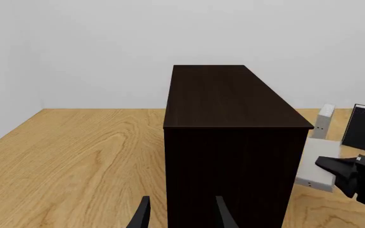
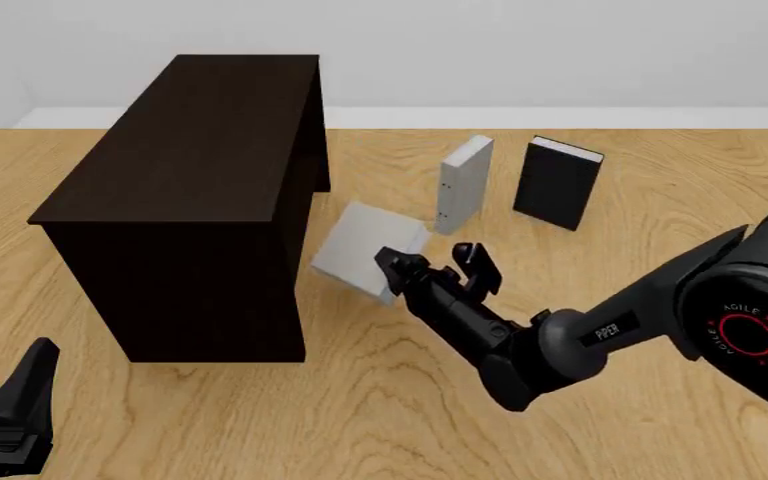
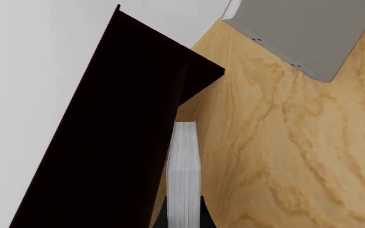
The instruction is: Pick up the book on the right and place it under the cabinet shelf.
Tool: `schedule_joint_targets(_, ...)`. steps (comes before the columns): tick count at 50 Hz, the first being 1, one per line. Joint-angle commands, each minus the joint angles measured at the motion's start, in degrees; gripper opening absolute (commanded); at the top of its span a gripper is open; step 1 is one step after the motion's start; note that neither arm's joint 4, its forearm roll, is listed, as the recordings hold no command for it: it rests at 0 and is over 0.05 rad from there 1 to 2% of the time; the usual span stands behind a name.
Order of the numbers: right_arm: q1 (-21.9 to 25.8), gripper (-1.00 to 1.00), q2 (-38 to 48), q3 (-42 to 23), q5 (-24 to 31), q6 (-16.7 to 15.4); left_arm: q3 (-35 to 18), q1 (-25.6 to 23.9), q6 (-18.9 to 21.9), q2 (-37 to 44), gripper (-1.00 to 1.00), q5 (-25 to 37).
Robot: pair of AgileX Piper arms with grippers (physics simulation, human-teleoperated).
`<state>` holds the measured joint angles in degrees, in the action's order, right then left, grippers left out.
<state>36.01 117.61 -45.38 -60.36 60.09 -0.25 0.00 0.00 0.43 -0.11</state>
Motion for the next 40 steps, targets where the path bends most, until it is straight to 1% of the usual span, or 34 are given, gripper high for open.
schedule_joint_targets(1,-0.55,-1.0,1.93,-2.06,-1.11,1.92,0.0,0.0,0.0,0.0,1.0,0.0)
schedule_joint_targets(9,-0.92,-1.0,4.74,-3.21,-3.12,3.11,0.0,0.0,0.0,0.0,1.0,0.0)
schedule_joint_targets(14,-1.28,-1.0,5.34,-3.9,-2.84,3.04,0.0,0.0,0.0,0.0,1.0,0.0)
schedule_joint_targets(20,-1.83,-1.0,7.32,-4.64,-3.74,3.85,0.0,0.0,0.0,0.0,1.0,0.0)
schedule_joint_targets(29,-3.2,-1.0,9.86,-5.97,-2.71,4.84,0.0,0.0,0.0,0.0,1.0,0.0)
schedule_joint_targets(31,-4.01,-1.0,10.92,-6.99,-1.02,5.18,0.0,0.0,0.0,0.0,1.0,0.0)
schedule_joint_targets(40,-4.61,-1.0,14.17,-8.67,-0.26,6.49,0.0,0.0,0.0,0.0,1.0,0.0)
